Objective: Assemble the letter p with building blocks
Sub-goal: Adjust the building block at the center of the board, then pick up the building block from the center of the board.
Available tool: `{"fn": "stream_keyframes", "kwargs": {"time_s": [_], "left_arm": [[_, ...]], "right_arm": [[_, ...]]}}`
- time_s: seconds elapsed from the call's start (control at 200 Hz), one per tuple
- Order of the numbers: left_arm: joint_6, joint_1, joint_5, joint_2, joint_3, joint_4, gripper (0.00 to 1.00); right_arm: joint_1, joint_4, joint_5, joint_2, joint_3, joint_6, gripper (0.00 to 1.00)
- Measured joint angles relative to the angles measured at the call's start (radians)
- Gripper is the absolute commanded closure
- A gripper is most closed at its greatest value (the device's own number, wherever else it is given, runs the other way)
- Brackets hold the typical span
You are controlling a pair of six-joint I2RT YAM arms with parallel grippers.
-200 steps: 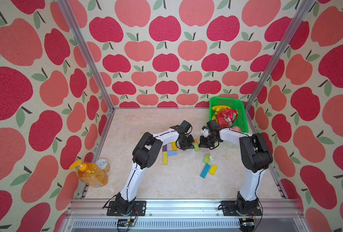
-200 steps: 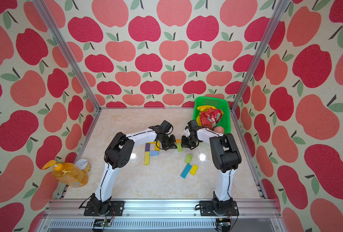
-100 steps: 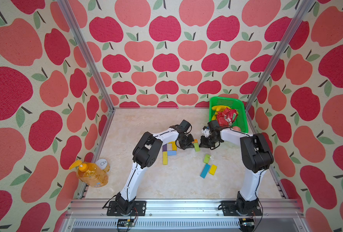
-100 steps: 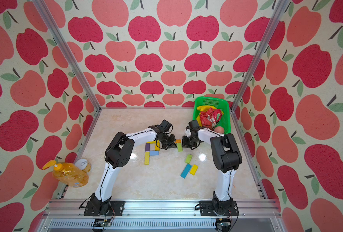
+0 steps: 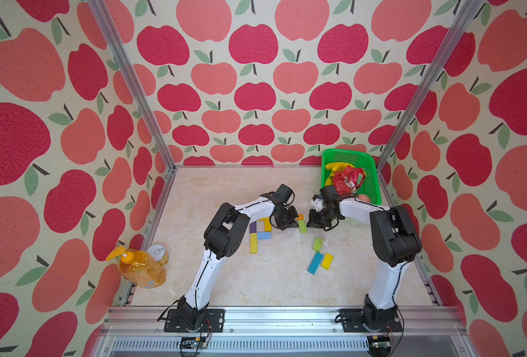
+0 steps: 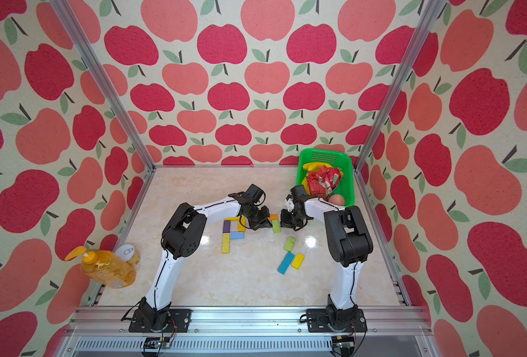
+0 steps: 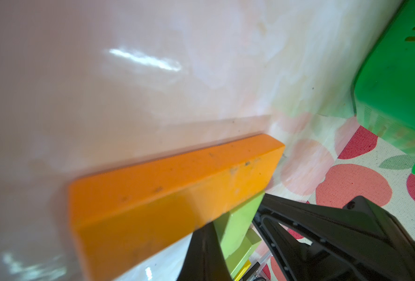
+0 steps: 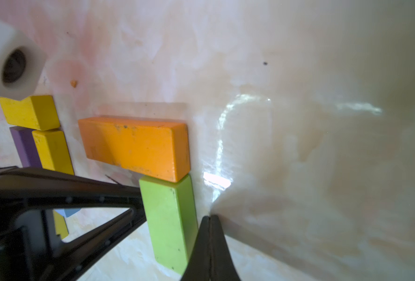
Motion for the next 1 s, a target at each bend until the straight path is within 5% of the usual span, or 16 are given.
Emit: {"fn": "stream_keyframes", "kwargs": {"time_s": [0.415,0.475,0.56,0.675,1.0], "left_arm": [[0.082,-0.023,-0.143,-0.062,-0.003,-0.044,0.99],[0.111,-0.039,-0.182,-0.093,-0.003,-0.054,0.94],[0.164,-0.072,-0.248,-0.149,-0.003,-0.072,0.62],[0.236,-0.117,-0.312,-0.226,-0.005,-0.088,0.35],[0.320,-0.104,-0.380,-0.401,-0.178,-0.073,0.27]], "right_arm": [[-0.008,-0.048,0.152,-0.162,-0.107,-0.011,0.67],[-0.007,-0.058,0.175,-0.202,-0.120,-0.011,0.60],[-0.004,-0.064,0.214,-0.265,-0.147,-0.002,0.50],[0.008,-0.078,0.254,-0.332,-0.195,0.035,0.42],[0.126,-0.089,0.294,-0.346,-0.282,0.165,0.32]]}}
